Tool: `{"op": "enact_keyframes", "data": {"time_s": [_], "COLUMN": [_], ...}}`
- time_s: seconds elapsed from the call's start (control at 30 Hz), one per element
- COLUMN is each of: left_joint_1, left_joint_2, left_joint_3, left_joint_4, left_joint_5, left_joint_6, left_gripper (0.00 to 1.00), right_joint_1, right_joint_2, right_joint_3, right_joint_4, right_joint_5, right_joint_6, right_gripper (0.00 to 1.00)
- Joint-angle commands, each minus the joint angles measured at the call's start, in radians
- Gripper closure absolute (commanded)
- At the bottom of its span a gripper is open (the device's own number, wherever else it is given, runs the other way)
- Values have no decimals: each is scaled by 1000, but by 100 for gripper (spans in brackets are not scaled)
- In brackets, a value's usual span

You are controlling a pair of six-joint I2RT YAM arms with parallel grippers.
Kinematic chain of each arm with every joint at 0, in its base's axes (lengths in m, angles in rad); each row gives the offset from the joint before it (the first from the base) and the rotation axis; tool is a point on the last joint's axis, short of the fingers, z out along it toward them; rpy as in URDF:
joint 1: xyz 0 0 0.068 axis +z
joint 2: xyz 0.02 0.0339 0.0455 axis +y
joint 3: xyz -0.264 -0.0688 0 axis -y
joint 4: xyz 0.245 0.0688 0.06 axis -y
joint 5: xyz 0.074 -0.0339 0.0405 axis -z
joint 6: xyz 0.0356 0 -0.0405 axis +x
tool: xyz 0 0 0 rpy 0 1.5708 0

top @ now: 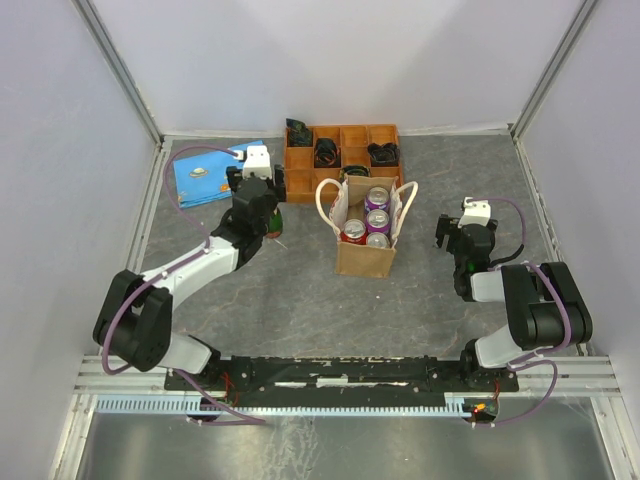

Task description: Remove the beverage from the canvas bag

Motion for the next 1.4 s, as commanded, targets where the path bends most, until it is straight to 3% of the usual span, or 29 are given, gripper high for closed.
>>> {"op": "enact_keyframes", "data": {"time_s": [0.0, 0.23, 0.47, 0.67, 1.0, 1.27, 1.37], "left_joint_1": [3, -16, -70, -132, -210, -220, -221], "left_joint_2": [-70, -120, 88, 281, 489, 563, 562], "left_joint_3": [80, 343, 844, 1060, 1133, 1084, 1072], "left_joint_4": [24, -159, -704, -1041, -1199, -1252, -1249], "left_joint_5": [-11, 234, 661, 822, 820, 833, 879], "left_joint_6": [10, 86, 134, 267, 402, 462, 476], "left_gripper": [18, 19, 20, 19, 18, 11, 3], "right_joint_1": [-3, -4, -4, -3, -3, -4, -4], "right_joint_2": [-12, -12, -12, -12, -12, -12, -12], "right_joint_3": [30, 29, 29, 30, 30, 29, 29], "right_joint_4": [29, 29, 29, 29, 29, 30, 29], "right_joint_5": [-10, -10, -10, -10, -10, -10, -10], "right_joint_6": [2, 4, 3, 3, 3, 4, 4], "right_gripper": [1, 1, 1, 1, 1, 1, 1]}}
